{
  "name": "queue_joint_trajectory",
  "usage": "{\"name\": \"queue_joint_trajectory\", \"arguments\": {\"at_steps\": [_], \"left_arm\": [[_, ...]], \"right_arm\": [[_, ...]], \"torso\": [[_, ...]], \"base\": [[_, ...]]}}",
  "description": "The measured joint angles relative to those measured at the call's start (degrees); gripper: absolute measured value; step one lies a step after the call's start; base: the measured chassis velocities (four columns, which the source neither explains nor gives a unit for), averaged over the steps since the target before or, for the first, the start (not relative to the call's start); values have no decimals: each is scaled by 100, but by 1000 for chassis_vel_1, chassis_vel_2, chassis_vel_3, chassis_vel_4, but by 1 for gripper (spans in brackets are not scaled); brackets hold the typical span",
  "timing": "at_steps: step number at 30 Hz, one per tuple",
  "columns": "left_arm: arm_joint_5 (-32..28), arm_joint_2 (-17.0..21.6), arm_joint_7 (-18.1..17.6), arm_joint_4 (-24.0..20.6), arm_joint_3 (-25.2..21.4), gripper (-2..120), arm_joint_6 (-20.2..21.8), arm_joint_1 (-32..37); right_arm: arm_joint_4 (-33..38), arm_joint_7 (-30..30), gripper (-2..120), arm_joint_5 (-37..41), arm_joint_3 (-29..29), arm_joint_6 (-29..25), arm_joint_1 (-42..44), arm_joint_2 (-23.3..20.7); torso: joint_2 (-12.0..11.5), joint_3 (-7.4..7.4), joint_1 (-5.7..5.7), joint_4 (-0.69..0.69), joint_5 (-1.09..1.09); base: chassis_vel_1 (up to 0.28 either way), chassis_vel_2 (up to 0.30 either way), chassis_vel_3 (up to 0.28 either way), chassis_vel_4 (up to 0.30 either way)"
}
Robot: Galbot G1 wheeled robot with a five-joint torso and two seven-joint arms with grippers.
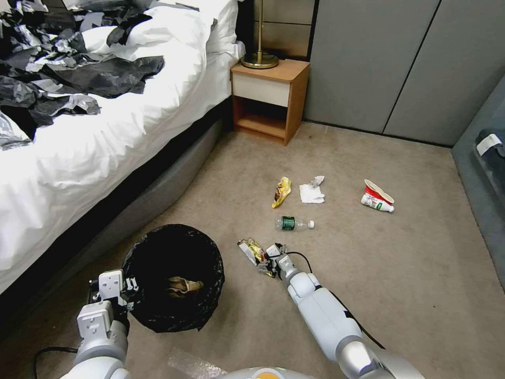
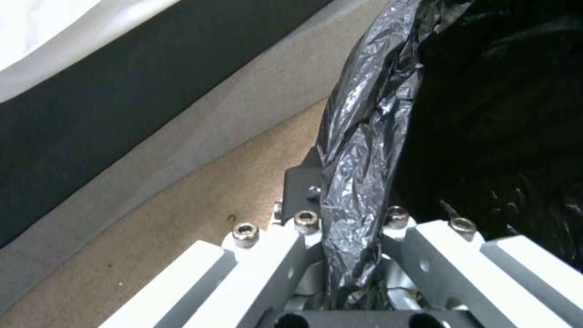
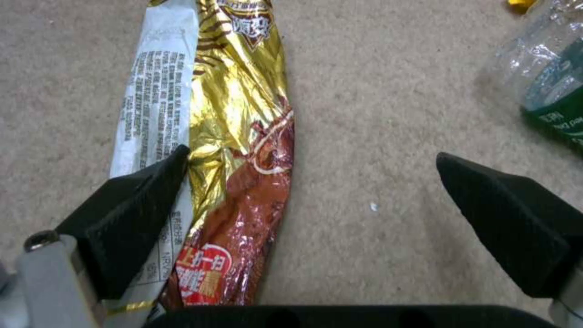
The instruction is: Pick up the trash bin, then pick up the garbage from the floor and place it into the trash bin.
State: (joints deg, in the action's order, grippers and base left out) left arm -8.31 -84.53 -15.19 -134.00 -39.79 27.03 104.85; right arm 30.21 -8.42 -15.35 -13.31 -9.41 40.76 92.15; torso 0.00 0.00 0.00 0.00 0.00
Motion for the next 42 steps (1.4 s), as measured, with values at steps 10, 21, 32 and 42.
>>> {"name": "queue_joint_trajectory", "arguments": {"at_steps": [10, 21, 32, 42], "left_arm": [[14, -17, 1, -8, 10, 1, -33, 34], [20, -25, 4, -10, 39, 1, -81, 36], [0, -13, 10, -15, 35, 1, -138, 53], [-20, -7, 14, -15, 33, 1, -157, 56]], "right_arm": [[-158, -30, 73, -26, -15, -94, -28, 6], [-168, -16, 35, -44, -42, -99, 83, 9], [-165, -13, 0, -71, -68, -105, 246, 6], [-164, -18, 0, -86, -115, -122, 300, 2]], "torso": [[0, -1, 0, 1, 1], [1, -2, -1, 3, 3], [2, -2, -1, 1, 0], [2, -2, -1, 0, -1]], "base": [[0, 0, 0, 0], [0, 0, 0, 0], [0, 0, 0, 0], [0, 0, 0, 0]]}}
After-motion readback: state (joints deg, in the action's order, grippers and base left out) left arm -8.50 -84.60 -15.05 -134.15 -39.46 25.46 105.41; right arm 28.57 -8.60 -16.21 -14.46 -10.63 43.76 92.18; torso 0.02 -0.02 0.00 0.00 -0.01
